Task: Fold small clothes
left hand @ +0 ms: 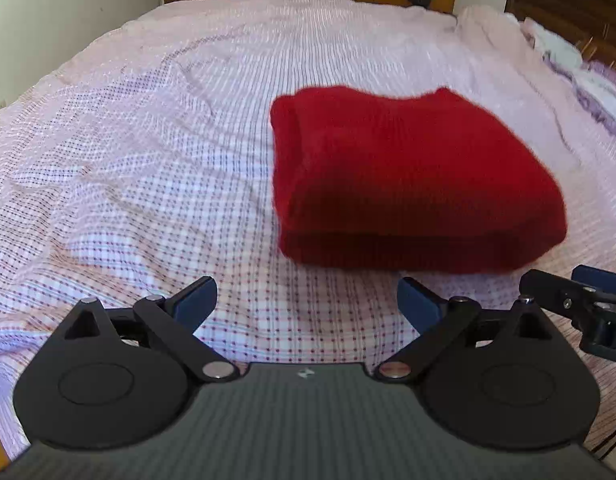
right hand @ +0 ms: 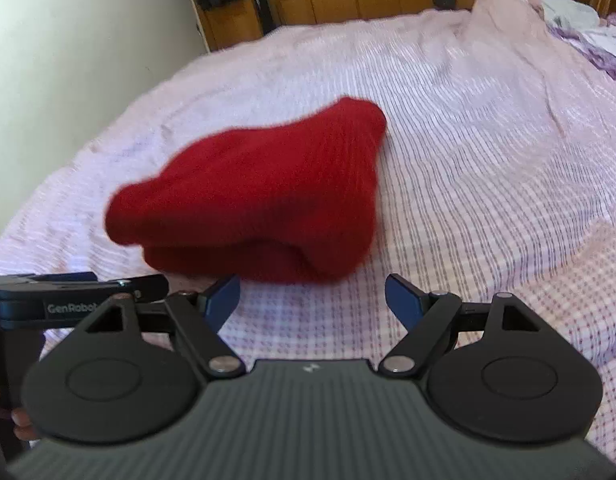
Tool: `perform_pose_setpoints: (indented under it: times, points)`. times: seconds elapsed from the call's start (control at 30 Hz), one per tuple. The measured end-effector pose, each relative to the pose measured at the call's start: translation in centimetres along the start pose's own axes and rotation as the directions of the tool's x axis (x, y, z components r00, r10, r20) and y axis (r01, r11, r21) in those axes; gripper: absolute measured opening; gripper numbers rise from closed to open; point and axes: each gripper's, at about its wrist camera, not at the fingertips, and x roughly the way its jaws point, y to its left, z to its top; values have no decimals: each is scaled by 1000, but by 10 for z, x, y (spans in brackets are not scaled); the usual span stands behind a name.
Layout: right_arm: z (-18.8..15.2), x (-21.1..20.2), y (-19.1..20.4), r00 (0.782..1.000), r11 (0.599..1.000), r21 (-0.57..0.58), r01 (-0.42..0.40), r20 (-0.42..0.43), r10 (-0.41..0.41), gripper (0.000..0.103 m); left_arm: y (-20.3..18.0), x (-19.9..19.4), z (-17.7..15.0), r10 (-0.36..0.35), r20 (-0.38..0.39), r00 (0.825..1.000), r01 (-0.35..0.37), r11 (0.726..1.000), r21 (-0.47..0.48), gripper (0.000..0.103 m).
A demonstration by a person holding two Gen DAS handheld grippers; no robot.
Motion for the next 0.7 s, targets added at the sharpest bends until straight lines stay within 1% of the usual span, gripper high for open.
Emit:
perform_pose_setpoints:
  times: [0.1, 0.17, 0.27, 0.33, 0.43, 0.47, 0.5, 0.7]
  points:
    - [-7, 9, -3, 999, 1000, -6, 28, -27, -28, 81, -4, 12, -6, 20, -29, 999, -20, 1000, 4, 99]
    - [-12, 18, -5, 997, 999, -8, 48, -53, -48, 81, -4, 21, -8, 33, -52, 998, -33, 999, -11, 99]
    - [-19, 30, -10, 994, 998, 0, 66, -88, -66, 81, -6, 28, -12, 53, -56, 997, -53, 999, -6, 99]
    - [-22, 34, -11, 993, 997, -12, 71, -89, -72, 81, -10, 29, -13, 64, -51, 997, -64, 998, 11, 100]
    - [-24, 39, -11, 993, 997, -23, 72, -93, -74, 85, -13, 32, -16, 81, -47, 996, -79, 996, 31, 101]
    - [-25, 40, -11, 993, 997, -24, 68, -93, -70, 89, -14, 32, -16, 84, -47, 995, -82, 996, 34, 101]
    - [-25, 41, -12, 994, 998, -25, 58, -93, -60, 91, -14, 33, -17, 85, -47, 995, -84, 996, 35, 101]
    - [-24, 42, -13, 994, 998, -13, 61, -92, -62, 93, -13, 35, -16, 86, -48, 995, -84, 996, 29, 101]
